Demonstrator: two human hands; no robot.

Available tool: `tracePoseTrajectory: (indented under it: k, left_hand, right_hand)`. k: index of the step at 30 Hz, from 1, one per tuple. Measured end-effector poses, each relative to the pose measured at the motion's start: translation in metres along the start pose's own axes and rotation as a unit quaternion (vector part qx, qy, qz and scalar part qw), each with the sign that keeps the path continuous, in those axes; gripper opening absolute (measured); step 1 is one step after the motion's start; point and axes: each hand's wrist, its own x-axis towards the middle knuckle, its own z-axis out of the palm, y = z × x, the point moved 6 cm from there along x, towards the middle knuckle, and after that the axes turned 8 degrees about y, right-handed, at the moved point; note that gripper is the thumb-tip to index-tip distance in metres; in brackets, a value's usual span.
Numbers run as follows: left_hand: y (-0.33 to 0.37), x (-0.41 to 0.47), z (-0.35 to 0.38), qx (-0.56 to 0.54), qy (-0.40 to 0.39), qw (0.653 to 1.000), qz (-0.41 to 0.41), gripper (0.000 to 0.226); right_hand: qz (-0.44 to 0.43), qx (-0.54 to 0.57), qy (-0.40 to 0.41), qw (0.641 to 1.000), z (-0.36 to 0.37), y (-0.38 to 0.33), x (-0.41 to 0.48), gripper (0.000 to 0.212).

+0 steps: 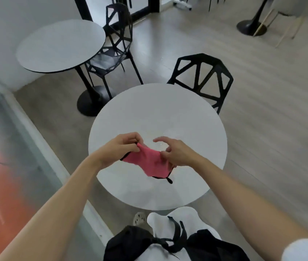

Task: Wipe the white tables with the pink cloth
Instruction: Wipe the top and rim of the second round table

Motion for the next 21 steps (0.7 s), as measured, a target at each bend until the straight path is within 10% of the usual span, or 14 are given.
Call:
tracePoseTrajectory:
  k: [5,21]
  left_hand:
    - [-0.014,0.000,0.005,0.053,-0.052,0.997,-0.014,0.012]
    - [-0.006,0.015,0.000,0.032,-0.035,0.999,-0.006,0.009]
  right_hand:
    - [0.048,0.018,-0.140,0.989,0.052,-0.024,-0.030,0.028]
    - [0.084,-0.051,0.154,0.983,0.032,0.029,-0.035,0.024]
